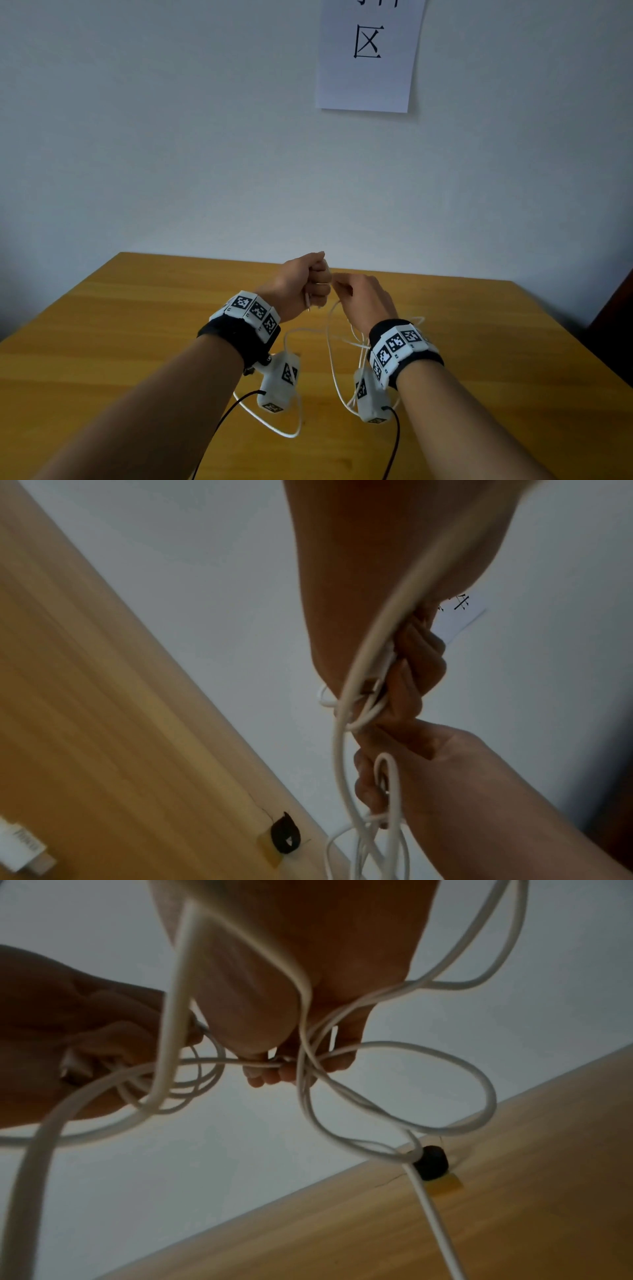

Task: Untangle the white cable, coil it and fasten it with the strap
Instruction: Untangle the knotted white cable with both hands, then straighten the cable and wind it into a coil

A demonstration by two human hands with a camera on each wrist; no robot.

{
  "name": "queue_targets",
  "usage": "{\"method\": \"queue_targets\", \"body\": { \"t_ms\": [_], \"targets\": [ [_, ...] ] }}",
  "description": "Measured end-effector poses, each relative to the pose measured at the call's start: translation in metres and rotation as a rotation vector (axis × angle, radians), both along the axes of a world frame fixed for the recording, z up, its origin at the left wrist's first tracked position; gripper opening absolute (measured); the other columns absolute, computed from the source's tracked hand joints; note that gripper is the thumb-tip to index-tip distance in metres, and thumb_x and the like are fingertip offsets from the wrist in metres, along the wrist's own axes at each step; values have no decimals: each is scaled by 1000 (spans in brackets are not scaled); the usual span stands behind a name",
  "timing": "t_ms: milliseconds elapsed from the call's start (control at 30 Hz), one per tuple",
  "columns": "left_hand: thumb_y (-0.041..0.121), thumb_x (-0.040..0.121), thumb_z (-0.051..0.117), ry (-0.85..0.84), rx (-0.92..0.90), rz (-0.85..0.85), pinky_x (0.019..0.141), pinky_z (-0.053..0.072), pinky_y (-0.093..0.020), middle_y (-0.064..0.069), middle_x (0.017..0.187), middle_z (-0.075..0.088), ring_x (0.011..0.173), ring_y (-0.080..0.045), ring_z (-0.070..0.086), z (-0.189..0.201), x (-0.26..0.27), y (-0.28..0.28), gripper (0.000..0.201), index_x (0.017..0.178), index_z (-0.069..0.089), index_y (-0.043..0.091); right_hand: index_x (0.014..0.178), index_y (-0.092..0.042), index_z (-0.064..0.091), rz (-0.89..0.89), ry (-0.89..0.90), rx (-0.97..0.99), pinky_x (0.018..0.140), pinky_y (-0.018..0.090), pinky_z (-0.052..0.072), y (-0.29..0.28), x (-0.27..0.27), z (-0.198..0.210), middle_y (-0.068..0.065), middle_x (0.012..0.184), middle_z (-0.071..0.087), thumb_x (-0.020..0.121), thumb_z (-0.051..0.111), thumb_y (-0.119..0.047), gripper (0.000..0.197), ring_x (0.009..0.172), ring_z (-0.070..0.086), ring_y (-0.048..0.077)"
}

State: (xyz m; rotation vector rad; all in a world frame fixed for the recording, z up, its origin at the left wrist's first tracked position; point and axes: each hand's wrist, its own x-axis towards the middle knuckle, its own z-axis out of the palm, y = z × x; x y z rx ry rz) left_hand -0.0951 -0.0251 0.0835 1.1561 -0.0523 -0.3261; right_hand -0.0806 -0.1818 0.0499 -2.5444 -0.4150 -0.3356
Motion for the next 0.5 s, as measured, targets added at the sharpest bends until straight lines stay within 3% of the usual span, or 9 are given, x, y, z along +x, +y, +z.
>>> {"method": "queue_targets", "body": {
  "t_ms": [67,167,233,267,333,367,500],
  "targets": [
    [30,106,36,-20,-51,14,51,21,-30,3,58,26,48,-14,22,0,0,-4,41,66,32,19,113,-38,70,18,20,-29,73,38,58,2,-4,5,-1,95,74,103,50,-37,22,88,70,27],
    [31,106,36,-33,-105,70,54,30,-31,-2,61,43,51,-18,37,1,1,-11,39,69,34,18,88,-36,59,38,53,-31,67,37,55,3,-9,11,-4,78,66,93,62,-31,7,74,66,23],
    [30,106,36,-58,-165,91,61,45,-36,-8,75,64,62,-25,56,3,-1,-13,38,70,38,16,80,-28,57,24,109,-28,69,34,55,4,-10,9,-5,77,67,85,67,-25,12,73,66,20],
    [29,107,34,-76,-195,90,71,51,-40,-14,89,72,74,-30,65,5,-2,-14,39,70,39,15,79,-24,60,21,138,-22,70,34,56,4,-9,7,-6,77,66,83,69,-22,10,74,67,19],
    [27,108,30,-122,-230,73,95,50,-45,-22,116,70,103,-36,68,8,-3,-17,41,69,38,17,83,-19,65,31,160,-14,73,36,59,4,-6,3,-7,79,66,81,71,-17,7,76,67,17],
    [27,108,28,-138,-241,75,102,47,-45,-23,122,68,113,-35,66,8,-4,-18,41,70,38,17,87,-19,66,44,165,1,74,36,59,3,-5,2,-8,82,68,80,70,-15,10,78,68,15],
    [26,108,30,-162,-248,163,115,36,-40,-20,129,65,131,-28,55,1,3,-19,37,76,42,12,116,-30,58,149,222,34,64,24,54,0,-5,2,-10,91,74,83,68,-5,43,83,73,12]
  ]
}}
